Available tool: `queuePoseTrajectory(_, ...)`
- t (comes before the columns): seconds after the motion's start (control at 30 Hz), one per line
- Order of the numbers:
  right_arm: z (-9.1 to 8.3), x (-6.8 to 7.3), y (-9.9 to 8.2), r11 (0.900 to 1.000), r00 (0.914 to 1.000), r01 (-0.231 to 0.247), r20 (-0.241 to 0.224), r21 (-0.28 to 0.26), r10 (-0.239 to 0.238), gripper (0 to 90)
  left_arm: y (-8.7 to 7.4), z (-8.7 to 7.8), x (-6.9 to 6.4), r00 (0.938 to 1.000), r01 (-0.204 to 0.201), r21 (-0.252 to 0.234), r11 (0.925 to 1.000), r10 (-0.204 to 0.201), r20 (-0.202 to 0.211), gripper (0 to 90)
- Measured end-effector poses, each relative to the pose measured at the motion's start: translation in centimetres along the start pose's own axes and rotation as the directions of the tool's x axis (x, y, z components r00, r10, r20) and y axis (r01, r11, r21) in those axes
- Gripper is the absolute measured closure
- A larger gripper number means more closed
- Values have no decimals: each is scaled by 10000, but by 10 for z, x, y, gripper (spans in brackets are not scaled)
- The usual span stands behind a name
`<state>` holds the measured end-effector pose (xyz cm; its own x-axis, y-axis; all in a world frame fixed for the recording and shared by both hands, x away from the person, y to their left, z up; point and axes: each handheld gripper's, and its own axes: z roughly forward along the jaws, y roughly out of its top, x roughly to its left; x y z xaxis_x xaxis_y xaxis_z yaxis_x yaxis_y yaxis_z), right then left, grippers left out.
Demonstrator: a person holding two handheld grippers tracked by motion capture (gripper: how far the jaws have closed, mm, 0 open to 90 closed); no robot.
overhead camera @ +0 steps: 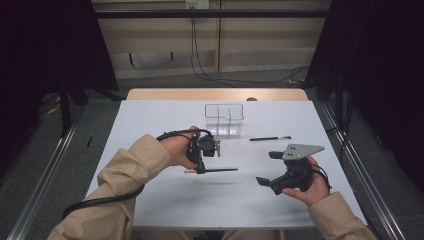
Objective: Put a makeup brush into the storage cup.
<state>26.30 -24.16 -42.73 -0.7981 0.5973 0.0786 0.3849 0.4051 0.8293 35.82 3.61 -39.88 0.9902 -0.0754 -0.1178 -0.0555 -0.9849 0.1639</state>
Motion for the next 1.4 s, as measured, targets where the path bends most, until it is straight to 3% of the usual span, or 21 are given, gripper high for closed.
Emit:
queuePoseTrajectory(0.03,6,-1,5,9989,9999,59,-142,473,-53,9,1,0,0,10000,-26,-1,10000,26,-9,846)
queuePoseTrajectory(0.2,15,-1,14,9931,9994,222,-281,1154,-190,15,3,0,2,10000,-95,72,9999,95,5,846)
queuePoseTrajectory(0.47,24,-2,31,9820,9982,457,-472,1831,-376,28,9,2,2,9999,-149,84,9999,148,22,846)
queuePoseTrajectory(0.8,37,0,49,9518,9963,726,-666,2979,-552,66,14,2,2,9997,-225,-1,9997,226,72,846)
queuePoseTrajectory(0.93,42,2,57,9375,9919,1102,-970,3302,-824,139,15,1,2,9997,-224,19,9997,224,52,846)
queuePoseTrajectory(1.13,47,3,63,9244,9885,1304,-1188,3585,-934,197,16,0,1,9996,-293,-30,9996,293,33,846)
queuePoseTrajectory(1.4,52,4,67,9133,9836,1518,-1488,3779,-1019,334,18,0,0,9994,-346,-9,9994,346,74,846)
